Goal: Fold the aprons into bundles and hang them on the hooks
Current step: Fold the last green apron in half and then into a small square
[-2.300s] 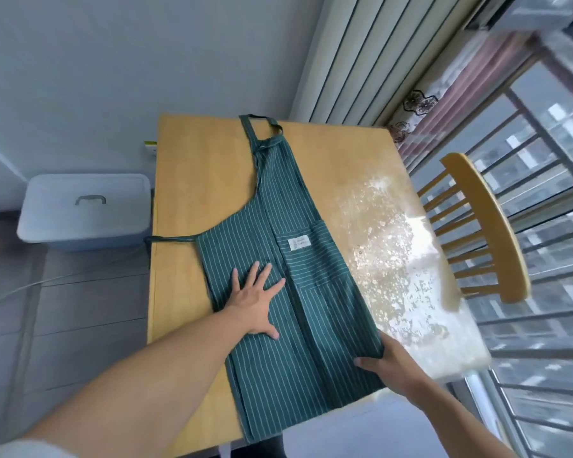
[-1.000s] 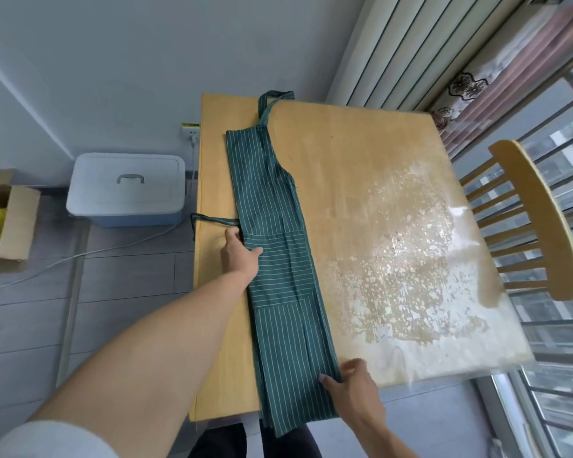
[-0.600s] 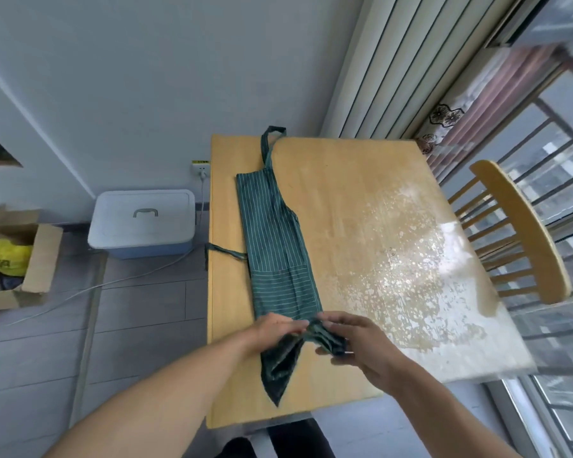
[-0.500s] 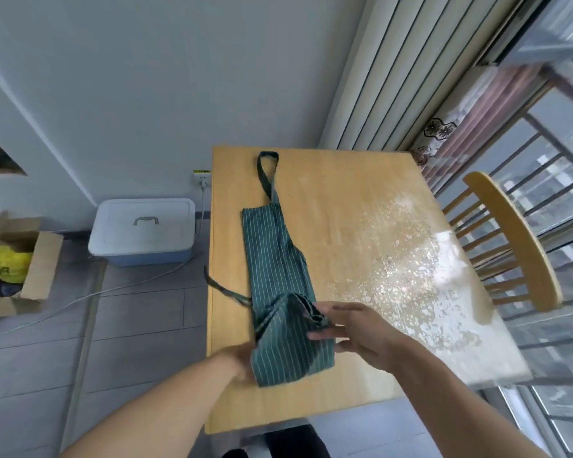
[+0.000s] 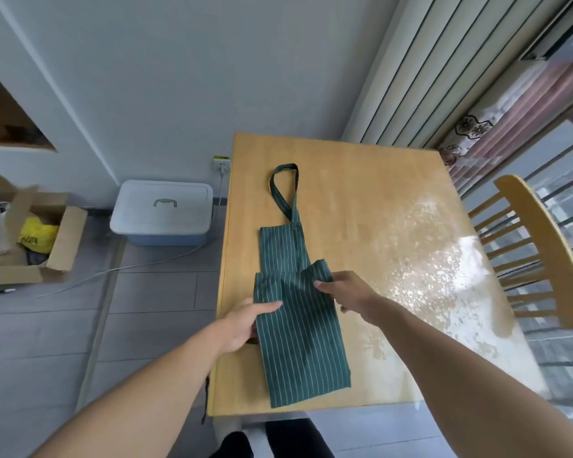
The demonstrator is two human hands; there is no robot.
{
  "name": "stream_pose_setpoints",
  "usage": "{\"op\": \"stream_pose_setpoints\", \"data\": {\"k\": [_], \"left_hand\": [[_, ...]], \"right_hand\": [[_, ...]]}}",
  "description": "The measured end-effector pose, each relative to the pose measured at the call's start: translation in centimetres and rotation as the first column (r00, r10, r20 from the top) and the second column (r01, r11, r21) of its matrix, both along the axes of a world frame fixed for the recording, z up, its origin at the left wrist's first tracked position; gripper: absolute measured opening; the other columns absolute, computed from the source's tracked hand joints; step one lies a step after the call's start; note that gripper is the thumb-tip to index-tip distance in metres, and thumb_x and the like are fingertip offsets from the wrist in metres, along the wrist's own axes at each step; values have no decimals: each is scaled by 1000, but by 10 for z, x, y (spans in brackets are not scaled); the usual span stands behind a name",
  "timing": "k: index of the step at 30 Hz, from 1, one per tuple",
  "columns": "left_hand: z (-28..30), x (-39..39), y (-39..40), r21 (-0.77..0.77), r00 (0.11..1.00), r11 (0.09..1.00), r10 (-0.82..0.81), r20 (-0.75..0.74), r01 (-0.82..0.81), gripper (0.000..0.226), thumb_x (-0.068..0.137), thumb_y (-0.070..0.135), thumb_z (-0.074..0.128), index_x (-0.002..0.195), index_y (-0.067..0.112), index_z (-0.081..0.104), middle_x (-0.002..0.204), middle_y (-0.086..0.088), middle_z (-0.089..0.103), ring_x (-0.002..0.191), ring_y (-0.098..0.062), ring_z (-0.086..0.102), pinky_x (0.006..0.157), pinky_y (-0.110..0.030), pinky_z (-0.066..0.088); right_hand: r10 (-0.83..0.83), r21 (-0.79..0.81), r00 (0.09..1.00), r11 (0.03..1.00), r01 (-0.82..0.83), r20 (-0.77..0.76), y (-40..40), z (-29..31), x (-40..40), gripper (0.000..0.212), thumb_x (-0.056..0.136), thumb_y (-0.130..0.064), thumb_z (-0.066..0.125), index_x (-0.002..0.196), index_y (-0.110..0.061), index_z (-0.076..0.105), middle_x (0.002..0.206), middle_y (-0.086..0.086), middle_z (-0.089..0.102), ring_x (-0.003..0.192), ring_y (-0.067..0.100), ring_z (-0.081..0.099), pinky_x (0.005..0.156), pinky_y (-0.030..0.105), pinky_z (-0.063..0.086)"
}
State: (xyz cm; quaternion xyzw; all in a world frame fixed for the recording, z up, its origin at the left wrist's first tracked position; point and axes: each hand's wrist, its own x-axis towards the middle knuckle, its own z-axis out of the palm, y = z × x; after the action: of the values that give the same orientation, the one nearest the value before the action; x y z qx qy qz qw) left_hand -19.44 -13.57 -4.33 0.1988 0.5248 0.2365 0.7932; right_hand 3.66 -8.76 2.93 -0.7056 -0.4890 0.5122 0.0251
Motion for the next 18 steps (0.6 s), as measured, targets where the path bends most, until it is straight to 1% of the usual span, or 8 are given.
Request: {"op": "stream_pose_setpoints", "data": {"k": [2,5,6,9,11,15,16,18], "left_hand": [[2,10,9,49,989,995,95,-117,-89,114,66,37,94,153,5,27,155,-10,41,146,-29,33,123,-47,20],[-7,16,23,92,962,991,121,-243,-102,59,78,22,87,123,13,50,124,-1,57,133,-26,46,106,-38,35],[-9,20,30,111,961,990,109,-254,-83,58,76,23,88,119,15,50,130,-4,57,128,-25,48,103,-38,37],[-3,24,44,125,962,983,158,-222,-133,66,86,18,80,140,11,42,140,-1,53,124,-18,48,107,-36,34],[3,27,56,97,982,983,163,-98,-154,58,91,15,72,141,13,44,133,3,58,117,-10,50,111,-35,28],[-7,26,78,100,978,982,171,-116,-160,91,90,21,74,158,8,15,162,-1,25,151,-23,22,123,-45,14],[-12,27,82,131,972,983,152,-179,-130,84,92,23,73,157,11,20,162,-1,27,146,-24,30,122,-47,20],[-24,25,88,180,947,983,93,-307,-38,51,96,25,68,139,15,43,141,-1,53,119,-17,53,108,-41,40]], "right_hand": [[15,71,1000,997,-15,-2,7,-4,-1,46,96,-42,65,110,2,68,80,9,60,70,18,51,63,28,36],[4,163,995,987,13,-104,19,-12,0,22,94,-33,71,105,-14,73,94,-6,76,80,8,69,62,15,47],[-19,169,986,985,48,-168,25,-15,2,16,95,-28,72,105,-16,72,93,-8,76,83,9,72,66,16,52],[-78,270,963,951,150,-258,33,-28,3,7,99,-15,64,104,-18,67,95,-2,77,89,17,73,83,37,59],[-99,357,965,916,184,-241,38,-34,2,14,101,-11,57,100,-23,64,90,-6,72,83,12,67,76,29,55],[-91,382,957,903,197,-276,53,-43,-6,13,103,-13,54,98,-22,63,83,-8,66,70,5,58,66,20,47],[-96,377,957,905,198,-274,62,-46,-7,13,103,-13,55,97,-21,62,81,-6,65,68,8,55,64,22,46],[-122,363,952,905,223,-281,79,-53,-10,13,103,-13,55,95,-21,62,79,-3,64,67,12,53,64,27,46]]}}
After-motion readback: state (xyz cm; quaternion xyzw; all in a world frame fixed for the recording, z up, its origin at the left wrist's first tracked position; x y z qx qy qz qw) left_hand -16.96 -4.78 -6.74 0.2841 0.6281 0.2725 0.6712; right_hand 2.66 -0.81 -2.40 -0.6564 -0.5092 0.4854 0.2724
